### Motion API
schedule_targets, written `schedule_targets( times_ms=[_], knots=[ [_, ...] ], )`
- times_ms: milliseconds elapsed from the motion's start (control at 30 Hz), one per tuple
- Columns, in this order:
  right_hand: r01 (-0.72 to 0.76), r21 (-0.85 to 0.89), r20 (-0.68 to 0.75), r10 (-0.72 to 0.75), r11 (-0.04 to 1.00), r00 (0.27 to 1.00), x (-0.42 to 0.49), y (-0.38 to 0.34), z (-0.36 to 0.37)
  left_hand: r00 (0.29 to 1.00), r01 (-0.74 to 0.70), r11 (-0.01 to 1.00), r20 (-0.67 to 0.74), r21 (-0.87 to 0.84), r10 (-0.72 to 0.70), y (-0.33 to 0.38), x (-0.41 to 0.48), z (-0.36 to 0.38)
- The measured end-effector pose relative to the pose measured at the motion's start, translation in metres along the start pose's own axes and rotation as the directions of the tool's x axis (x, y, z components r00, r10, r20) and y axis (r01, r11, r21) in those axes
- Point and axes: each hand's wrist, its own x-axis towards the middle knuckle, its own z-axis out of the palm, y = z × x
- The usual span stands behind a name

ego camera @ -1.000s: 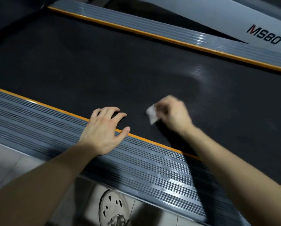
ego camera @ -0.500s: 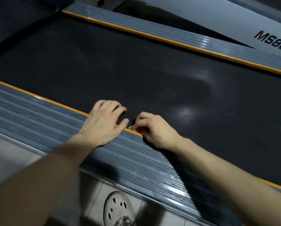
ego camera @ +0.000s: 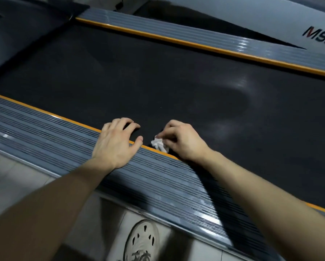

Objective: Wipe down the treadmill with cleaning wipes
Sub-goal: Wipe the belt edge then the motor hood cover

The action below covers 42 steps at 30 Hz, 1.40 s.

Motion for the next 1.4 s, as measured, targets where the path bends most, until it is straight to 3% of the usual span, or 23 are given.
schedule_targets(
  times_ms=[67,133,200,267,300,333,400,467,533,567,633,700,767,833,933,1000,1067,1133,1200,1233,1267,1367,1400],
  knots=[
    [-0.122,-0.068,-0.085,0.116,0.990,0.990,0.001,0.031,-0.018,1.000,0.002,1.000,-0.005,0.000,-0.002,0.000,-0.002,-0.001],
    [-0.364,-0.162,-0.352,0.291,0.917,0.890,-0.001,0.081,-0.043,1.000,-0.013,1.000,-0.015,0.004,0.013,-0.001,-0.001,-0.001],
    [-0.703,-0.043,-0.573,0.559,0.710,0.600,-0.009,0.121,-0.066,0.999,-0.024,1.000,-0.025,0.001,0.024,0.000,-0.001,-0.001],
    [-0.816,0.146,-0.624,0.692,0.559,0.362,-0.007,0.132,-0.075,0.999,-0.027,1.000,-0.047,-0.001,0.027,-0.002,-0.004,0.003],
    [-0.803,0.144,-0.609,0.692,0.578,0.388,0.002,0.129,-0.073,0.998,-0.027,1.000,-0.053,0.000,0.027,-0.003,-0.004,0.005],
    [-0.725,0.109,-0.583,0.634,0.681,0.508,0.012,0.116,-0.066,0.998,-0.028,1.000,-0.060,0.005,0.028,-0.004,-0.003,0.006],
    [-0.346,0.015,-0.387,0.325,0.938,0.863,0.027,0.064,-0.036,0.996,-0.040,0.999,-0.078,0.028,0.042,-0.004,-0.005,0.009],
    [0.010,0.005,-0.066,-0.009,1.000,0.998,0.029,0.020,-0.003,0.994,-0.058,0.997,-0.088,0.051,0.062,-0.004,-0.007,0.010],
    [0.177,-0.027,0.037,-0.176,0.984,0.984,0.030,0.030,0.001,0.994,-0.066,0.996,-0.083,0.065,0.072,-0.004,-0.006,0.010],
    [0.146,-0.103,-0.008,-0.148,0.984,0.989,0.031,0.054,-0.007,0.994,-0.065,0.996,-0.079,0.069,0.070,-0.004,-0.006,0.009],
    [-0.147,-0.234,-0.260,0.084,0.961,0.962,0.027,0.108,-0.038,0.996,-0.052,0.997,-0.071,0.060,0.056,-0.002,-0.005,0.007],
    [-0.615,-0.195,-0.551,0.434,0.764,0.713,0.008,0.144,-0.069,0.997,-0.030,0.999,-0.064,0.032,0.032,-0.001,-0.003,0.006],
    [-0.795,-0.005,-0.607,0.630,0.606,0.484,-0.009,0.138,-0.070,0.998,-0.019,1.000,-0.055,0.016,0.020,-0.001,-0.002,0.005],
    [-0.746,0.068,-0.482,0.676,0.662,0.557,-0.009,0.093,-0.053,0.998,-0.031,0.999,-0.054,0.009,0.031,-0.001,-0.002,0.005],
    [-0.451,0.038,-0.182,0.450,0.892,0.874,-0.007,0.014,-0.010,0.999,-0.030,0.999,-0.032,-0.014,0.029,0.001,-0.001,0.004],
    [-0.353,0.025,-0.086,0.354,0.935,0.931,-0.010,-0.004,0.003,0.999,-0.012,0.999,-0.038,-0.033,0.011,0.002,-0.001,0.005],
    [-0.409,-0.021,-0.136,0.402,0.912,0.905,-0.009,0.011,-0.008,0.999,-0.001,0.999,-0.047,-0.048,-0.002,0.004,-0.001,0.005],
    [-0.629,-0.065,-0.317,0.582,0.775,0.749,-0.016,0.042,-0.029,0.999,0.008,0.999,-0.044,-0.050,-0.010,0.004,0.000,0.005],
    [-0.840,0.048,-0.501,0.741,0.540,0.447,-0.027,0.060,-0.039,0.999,0.010,0.999,-0.049,-0.050,-0.012,0.004,0.000,0.004],
    [-0.863,0.090,-0.539,0.753,0.497,0.378,-0.028,0.058,-0.035,0.999,0.010,0.999,-0.048,-0.053,-0.012,0.004,0.000,0.004],
    [-0.837,0.074,-0.526,0.734,0.543,0.429,-0.023,0.048,-0.027,0.999,0.009,0.999,-0.045,-0.053,-0.012,0.004,0.000,0.004],
    [-0.468,0.045,-0.179,0.468,0.883,0.865,0.001,-0.011,0.005,0.999,0.009,0.999,-0.030,-0.050,-0.011,0.003,0.000,0.004],
    [-0.354,0.065,-0.061,0.357,0.933,0.932,0.005,-0.027,0.010,1.000,0.008,0.999,-0.029,-0.051,-0.009,0.002,0.000,0.004]
  ],
)
